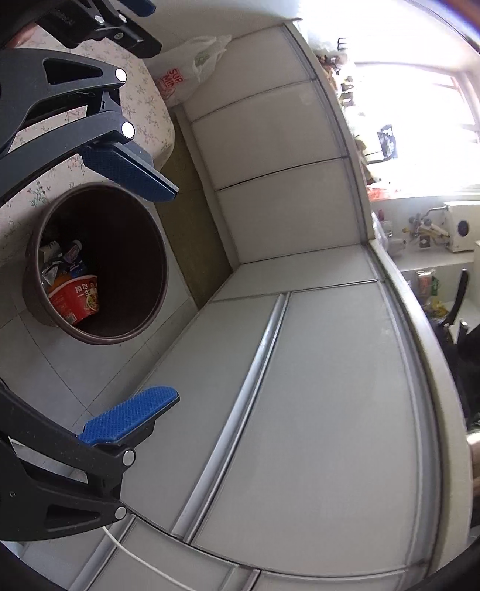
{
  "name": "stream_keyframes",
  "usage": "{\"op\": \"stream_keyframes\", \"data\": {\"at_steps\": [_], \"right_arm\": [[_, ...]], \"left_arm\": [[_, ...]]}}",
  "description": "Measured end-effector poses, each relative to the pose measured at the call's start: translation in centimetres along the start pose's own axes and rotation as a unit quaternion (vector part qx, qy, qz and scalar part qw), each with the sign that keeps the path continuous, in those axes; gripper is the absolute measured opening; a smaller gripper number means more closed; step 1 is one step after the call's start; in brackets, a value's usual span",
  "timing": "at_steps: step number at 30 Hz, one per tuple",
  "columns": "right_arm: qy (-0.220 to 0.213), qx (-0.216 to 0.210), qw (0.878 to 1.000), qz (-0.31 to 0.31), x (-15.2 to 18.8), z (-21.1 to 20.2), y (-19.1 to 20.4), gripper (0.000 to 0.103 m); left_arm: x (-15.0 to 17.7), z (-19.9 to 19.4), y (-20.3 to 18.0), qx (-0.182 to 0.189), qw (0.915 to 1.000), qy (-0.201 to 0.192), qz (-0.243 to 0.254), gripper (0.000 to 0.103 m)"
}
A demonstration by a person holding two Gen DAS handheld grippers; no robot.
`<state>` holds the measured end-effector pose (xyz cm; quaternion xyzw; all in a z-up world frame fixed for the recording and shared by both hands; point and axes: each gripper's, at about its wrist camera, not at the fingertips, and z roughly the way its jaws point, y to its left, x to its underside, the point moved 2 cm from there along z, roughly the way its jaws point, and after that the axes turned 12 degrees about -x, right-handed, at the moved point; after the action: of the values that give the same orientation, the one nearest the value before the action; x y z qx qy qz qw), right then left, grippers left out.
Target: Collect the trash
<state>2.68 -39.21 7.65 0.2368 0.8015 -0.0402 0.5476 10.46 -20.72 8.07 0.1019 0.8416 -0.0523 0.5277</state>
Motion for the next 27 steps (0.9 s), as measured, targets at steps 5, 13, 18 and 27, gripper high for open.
{"op": "stream_keyframes", "data": {"at_steps": [5, 13, 18, 27], "right_arm": [[-0.025, -0.002, 0.998, -0.054, 3.4, -4.1, 3.8, 0.096], [0.018, -0.061, 0.994, -0.090, 7.3, -4.9, 7.6, 0.096], [0.037, -0.081, 0.991, -0.104, 9.0, -5.0, 8.9, 0.096], [0.051, -0.107, 0.985, -0.122, 10.6, -4.0, 10.0, 0.096]], "left_arm": [[2.8, -1.7, 4.6, -0.030, 0.9986, 0.043, -0.011, 0.096], [7.7, -3.7, 11.1, -0.059, 0.9961, 0.051, -0.042, 0.096], [9.8, -3.0, 13.0, -0.053, 0.9937, 0.076, -0.063, 0.096], [10.8, -2.6, 12.7, -0.057, 0.9942, 0.077, -0.050, 0.096]]}}
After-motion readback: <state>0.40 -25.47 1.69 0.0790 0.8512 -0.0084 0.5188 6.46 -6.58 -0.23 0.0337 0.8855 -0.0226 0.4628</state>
